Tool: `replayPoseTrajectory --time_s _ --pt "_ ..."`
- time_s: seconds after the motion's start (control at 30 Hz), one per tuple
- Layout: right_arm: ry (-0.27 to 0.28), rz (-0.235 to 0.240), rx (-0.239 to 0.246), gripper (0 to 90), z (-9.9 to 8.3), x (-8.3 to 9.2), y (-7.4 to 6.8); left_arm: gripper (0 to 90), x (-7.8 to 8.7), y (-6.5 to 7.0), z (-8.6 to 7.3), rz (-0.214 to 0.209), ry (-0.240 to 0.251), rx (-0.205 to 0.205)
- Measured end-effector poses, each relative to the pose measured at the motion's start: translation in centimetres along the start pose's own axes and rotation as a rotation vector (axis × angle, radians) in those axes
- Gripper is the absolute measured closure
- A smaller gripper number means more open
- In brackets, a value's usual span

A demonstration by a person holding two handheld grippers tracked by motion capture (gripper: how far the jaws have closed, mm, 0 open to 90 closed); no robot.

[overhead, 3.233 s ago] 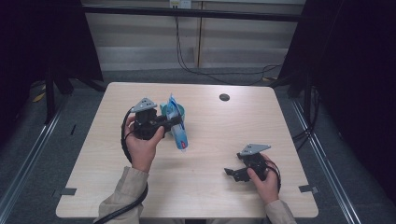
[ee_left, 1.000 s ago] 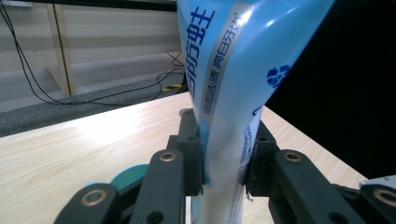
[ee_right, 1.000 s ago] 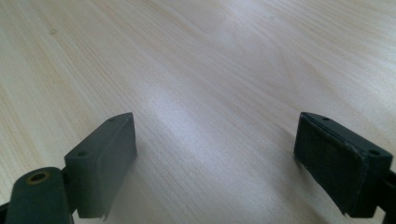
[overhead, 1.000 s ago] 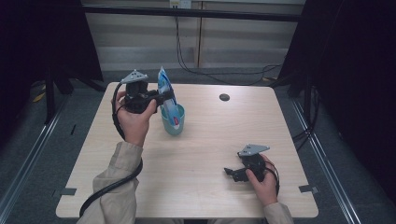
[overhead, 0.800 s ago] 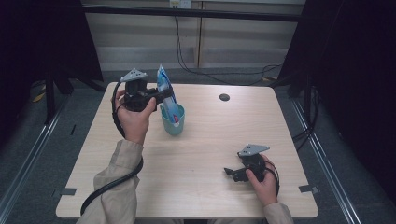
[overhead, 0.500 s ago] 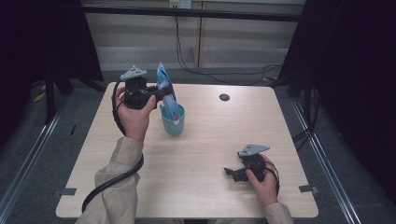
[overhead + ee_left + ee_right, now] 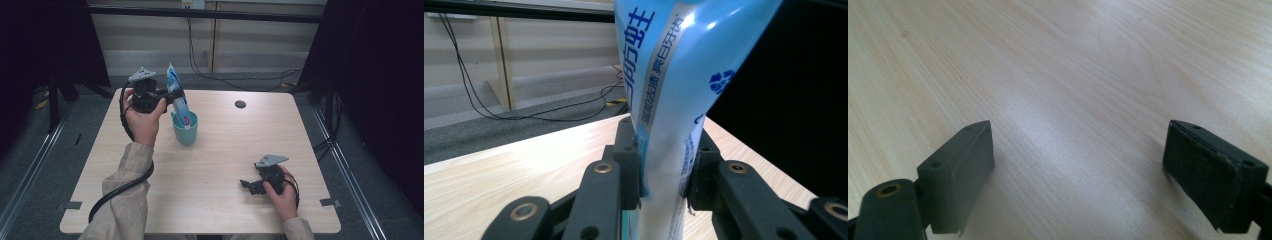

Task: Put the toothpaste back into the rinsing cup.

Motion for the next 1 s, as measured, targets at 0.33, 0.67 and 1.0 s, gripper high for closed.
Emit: replayPoseTrajectory --time_s 0.33,0.67,1.0 --pt "0.001 0.0 0.003 12.5 0.0 0.0 0.0 72.9 -0.8 -0.8 -0.1 0.02 -0.011 0.003" --pt "0.001 0.0 0.003 12.5 0.0 0.0 0.0 72.9 -1.9 -1.1 -0.5 0.035 -0.015 0.002" --pt "0.002 0.0 0.004 12.5 0.0 0.0 0.0 72.8 -2.6 -1.7 -0.6 0.049 -0.013 0.003"
Point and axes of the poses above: each handheld gripper's, and its own axes: x roughly backward along the jaws, z roughly out of its top, y roughly to its right, the point moved 10 cm from there along -x, roughly forward along the jaws, and after that the axes turned 4 degrees about z, right-handed, at the moved point
